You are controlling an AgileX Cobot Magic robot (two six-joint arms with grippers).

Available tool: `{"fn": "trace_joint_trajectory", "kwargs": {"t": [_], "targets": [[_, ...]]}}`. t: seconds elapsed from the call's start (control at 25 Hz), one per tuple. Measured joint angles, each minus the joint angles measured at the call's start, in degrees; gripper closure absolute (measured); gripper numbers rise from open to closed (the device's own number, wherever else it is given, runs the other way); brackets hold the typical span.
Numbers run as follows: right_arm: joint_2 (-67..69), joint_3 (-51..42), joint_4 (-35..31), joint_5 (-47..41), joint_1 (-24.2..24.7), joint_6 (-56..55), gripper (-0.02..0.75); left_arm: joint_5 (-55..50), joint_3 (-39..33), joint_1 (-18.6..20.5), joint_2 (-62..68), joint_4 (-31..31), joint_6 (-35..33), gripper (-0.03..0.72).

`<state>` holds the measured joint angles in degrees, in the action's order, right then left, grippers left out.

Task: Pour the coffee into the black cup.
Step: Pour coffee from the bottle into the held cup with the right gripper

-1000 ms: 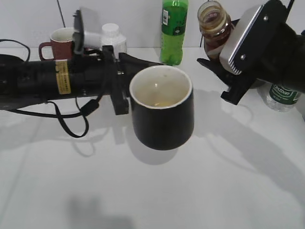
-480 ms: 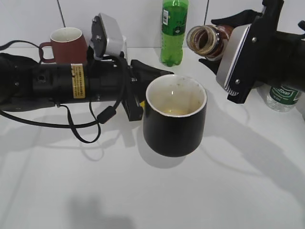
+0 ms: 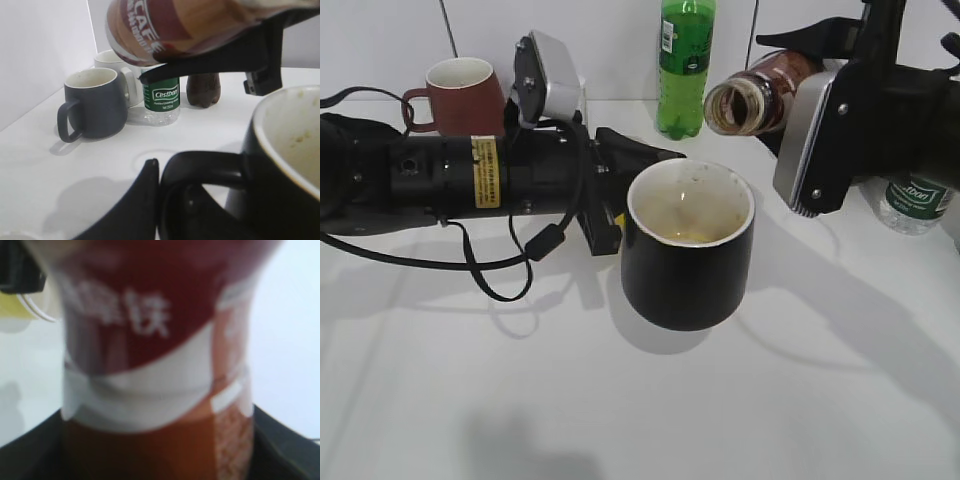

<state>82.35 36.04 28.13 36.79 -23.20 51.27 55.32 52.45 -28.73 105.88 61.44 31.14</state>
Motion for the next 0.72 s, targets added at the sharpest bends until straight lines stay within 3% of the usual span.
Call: {"fn": "trace_joint_trajectory", "kwargs": {"t": [0.72], "targets": [[0.0, 0.0, 0.3, 0.1, 0.0, 10.5, 0.211, 1.4, 0.0, 0.0, 0.0, 1.0, 0.0, 0.643]]}}
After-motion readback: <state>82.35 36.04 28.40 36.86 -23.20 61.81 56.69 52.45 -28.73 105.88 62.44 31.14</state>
